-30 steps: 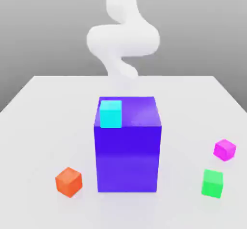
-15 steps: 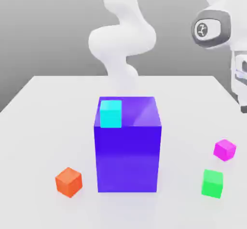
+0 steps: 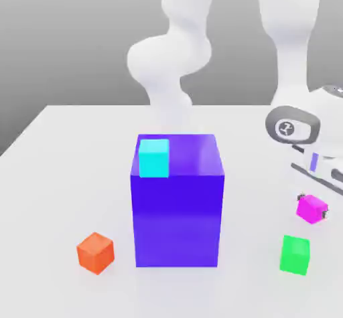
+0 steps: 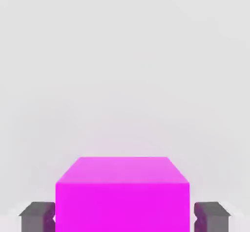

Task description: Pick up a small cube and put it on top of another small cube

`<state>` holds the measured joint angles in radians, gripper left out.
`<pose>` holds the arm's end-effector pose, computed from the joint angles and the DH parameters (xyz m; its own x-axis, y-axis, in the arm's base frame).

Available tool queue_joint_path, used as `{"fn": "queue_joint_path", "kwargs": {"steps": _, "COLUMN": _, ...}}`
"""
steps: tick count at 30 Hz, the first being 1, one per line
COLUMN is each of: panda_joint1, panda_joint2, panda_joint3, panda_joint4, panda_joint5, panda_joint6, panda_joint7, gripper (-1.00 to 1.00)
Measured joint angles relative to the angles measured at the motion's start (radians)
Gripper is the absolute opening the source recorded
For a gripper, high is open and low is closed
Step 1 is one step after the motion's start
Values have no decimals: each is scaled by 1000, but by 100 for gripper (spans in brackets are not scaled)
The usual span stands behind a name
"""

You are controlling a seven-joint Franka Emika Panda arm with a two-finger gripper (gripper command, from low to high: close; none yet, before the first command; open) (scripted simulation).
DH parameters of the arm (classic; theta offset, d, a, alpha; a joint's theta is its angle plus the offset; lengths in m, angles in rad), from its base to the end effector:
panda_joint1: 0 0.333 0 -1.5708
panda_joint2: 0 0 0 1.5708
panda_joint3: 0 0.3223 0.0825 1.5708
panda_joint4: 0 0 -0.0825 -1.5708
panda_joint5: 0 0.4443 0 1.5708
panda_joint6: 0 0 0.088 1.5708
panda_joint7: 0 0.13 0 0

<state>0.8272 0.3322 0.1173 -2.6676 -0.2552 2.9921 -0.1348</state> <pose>0.2218 0.3495 0.0533 0.2429 0.9701 -0.0005 0.9701 -0.2429 -0.0008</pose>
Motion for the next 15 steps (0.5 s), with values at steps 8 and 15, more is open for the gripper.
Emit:
{"fn": "queue_joint_path", "kwargs": {"steps": 8, "panda_joint1": -57, "panda_joint2": -156, "panda_joint3": 85, "panda_joint4": -34, "panda_joint5": 121, "panda_joint6": -121, "panda_joint7": -91, "gripper": -100}}
{"fn": "queue_joint_path", "kwargs": {"steps": 15, "panda_joint1": -201, "panda_joint2": -260, "panda_joint3": -8, "panda_joint4": 28, "panda_joint5": 219, "panda_joint6": -283, "panda_joint7": -9, "gripper": -100}}
